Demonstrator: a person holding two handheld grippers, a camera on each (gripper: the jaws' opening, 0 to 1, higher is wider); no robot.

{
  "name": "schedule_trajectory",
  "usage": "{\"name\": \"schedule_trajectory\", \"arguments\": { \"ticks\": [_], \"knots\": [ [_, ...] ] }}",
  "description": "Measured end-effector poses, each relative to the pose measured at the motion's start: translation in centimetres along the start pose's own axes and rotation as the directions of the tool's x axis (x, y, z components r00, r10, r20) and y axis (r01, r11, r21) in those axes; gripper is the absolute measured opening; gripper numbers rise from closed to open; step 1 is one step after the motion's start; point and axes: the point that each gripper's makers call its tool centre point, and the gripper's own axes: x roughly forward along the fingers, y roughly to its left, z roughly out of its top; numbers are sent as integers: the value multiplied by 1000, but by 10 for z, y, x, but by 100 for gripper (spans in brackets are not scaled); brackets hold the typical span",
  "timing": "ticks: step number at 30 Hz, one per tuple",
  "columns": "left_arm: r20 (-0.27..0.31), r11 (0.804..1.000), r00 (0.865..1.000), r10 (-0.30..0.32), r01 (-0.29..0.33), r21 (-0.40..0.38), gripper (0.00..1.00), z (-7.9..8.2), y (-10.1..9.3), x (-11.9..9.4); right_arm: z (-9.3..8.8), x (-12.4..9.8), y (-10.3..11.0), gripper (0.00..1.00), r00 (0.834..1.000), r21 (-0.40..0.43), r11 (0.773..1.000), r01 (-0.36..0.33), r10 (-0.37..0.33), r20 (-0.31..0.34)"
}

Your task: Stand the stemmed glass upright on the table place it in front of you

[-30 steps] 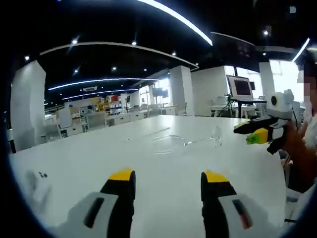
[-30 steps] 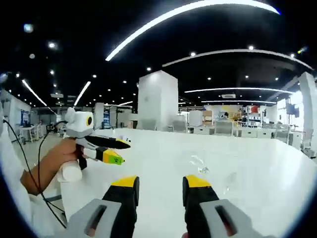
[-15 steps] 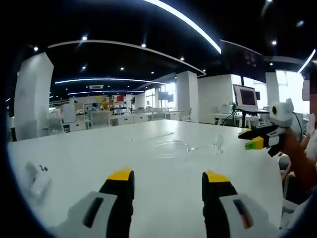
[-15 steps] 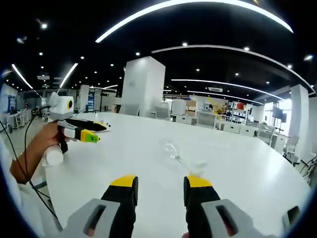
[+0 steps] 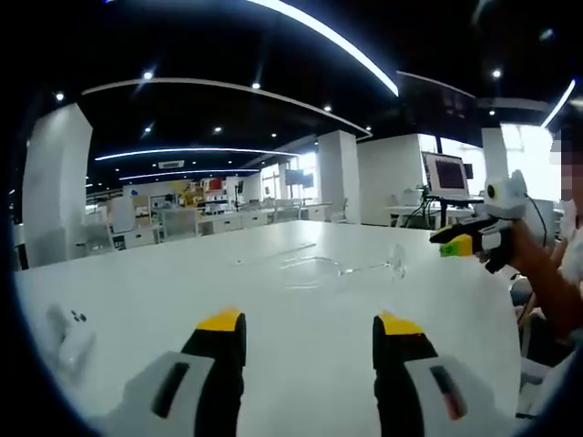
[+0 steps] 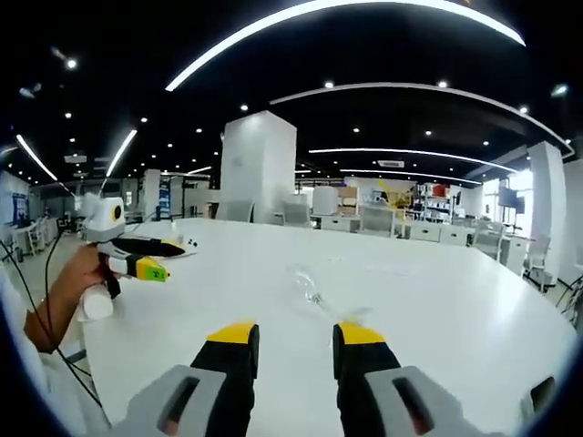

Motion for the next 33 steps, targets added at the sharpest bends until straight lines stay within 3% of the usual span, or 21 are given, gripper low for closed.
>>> {"name": "schedule_trajectory", "arguments": {
  "ticks": [7,13,19,33],
  "knots": [
    [5,1000,1000,-5,5,2,56,1,-1,0,9,4,-9,31,1000,-21,1000,17,-17,15],
    [13,1000,1000,-4,4,-9,56,3,0,0,3,5,-13,33,999,-78,997,13,-17,-48],
    [23,1000,1000,0,0,-5,56,4,0,-1,12,3,-20,32,998,-26,999,37,-38,-50],
    [27,1000,1000,6,-6,6,56,6,0,-3,15,5,-12,37,995,-68,997,26,-32,-94]
  ]
}}
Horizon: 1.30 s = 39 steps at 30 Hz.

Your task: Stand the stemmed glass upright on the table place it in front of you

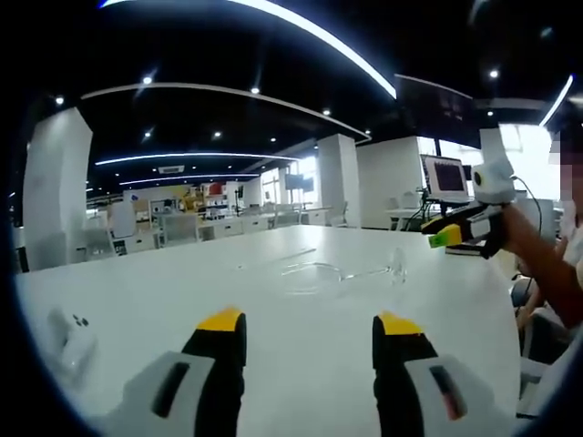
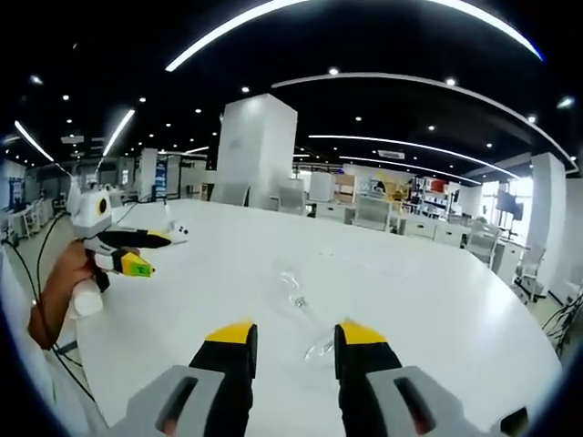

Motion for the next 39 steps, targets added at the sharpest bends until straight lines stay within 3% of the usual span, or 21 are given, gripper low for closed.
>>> {"name": "schedule_trajectory", "arguments": {
  "ticks": [17,39],
  "knots": [
    [-5,1000,1000,-1,1,10,55,-1,0,-1,7,3,5,35,1000,-8,1000,-6,6,-3],
    [-8,1000,1000,0,0,16,55,-2,1,-2,0,21,-1,33,996,-24,1000,-15,13,-89]
  ]
}}
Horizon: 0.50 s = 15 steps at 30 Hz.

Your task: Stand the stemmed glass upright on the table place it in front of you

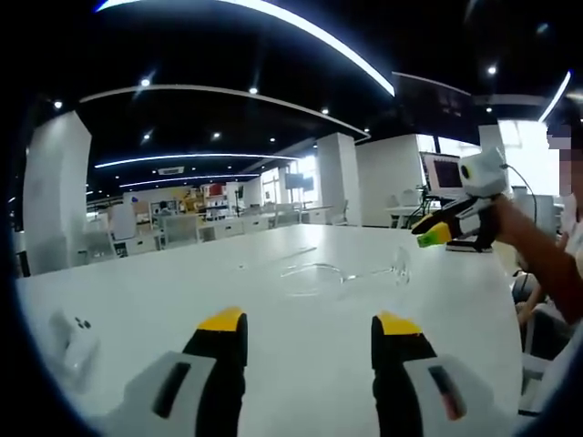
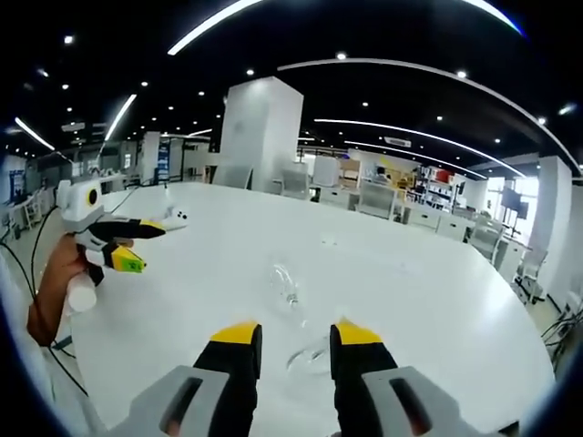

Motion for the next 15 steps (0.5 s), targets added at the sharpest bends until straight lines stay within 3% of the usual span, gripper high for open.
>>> {"name": "schedule_trajectory", "arguments": {
  "ticks": [15],
  "knots": [
    [-5,1000,1000,-3,3,3,55,-1,-1,1,6,9,-5,33,999,-15,1000,-20,20,-44]
  ]
}}
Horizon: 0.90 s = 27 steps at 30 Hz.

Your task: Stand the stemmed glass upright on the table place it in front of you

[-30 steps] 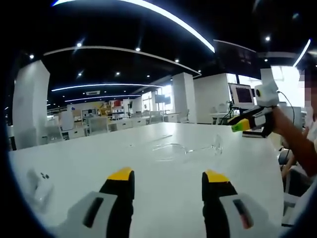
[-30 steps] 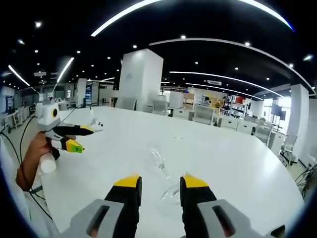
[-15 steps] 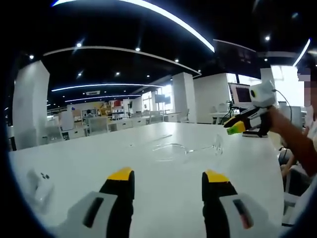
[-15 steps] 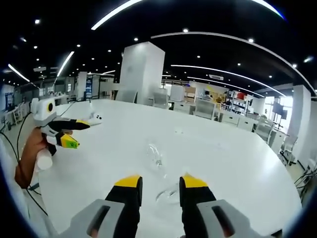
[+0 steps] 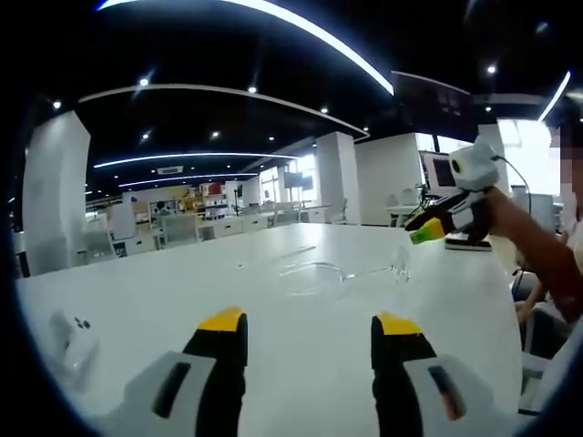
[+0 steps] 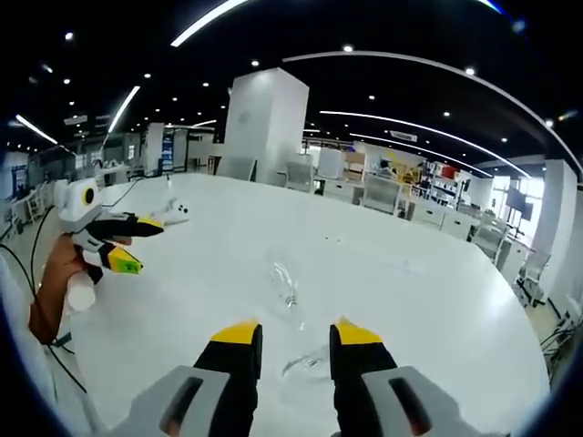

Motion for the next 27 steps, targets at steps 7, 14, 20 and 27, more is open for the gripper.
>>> {"name": "schedule_trajectory", "arguments": {
  "ticks": [7,14,20,27],
  "knots": [
    [1,1000,1000,-3,3,-1,55,0,0,0,-2,7,-1,33,999,-7,1000,-26,26,-36],
    [1,1000,1000,-5,5,2,55,0,-1,0,-6,10,-2,33,997,-11,999,-44,43,-67],
    [-6,1000,1000,-8,8,4,54,-2,-1,1,-5,12,-3,33,996,-14,999,-46,45,-77],
    [-6,1000,1000,-8,8,4,54,-2,-2,0,-4,16,-4,33,994,-30,998,-48,44,-99]
  ]
}}
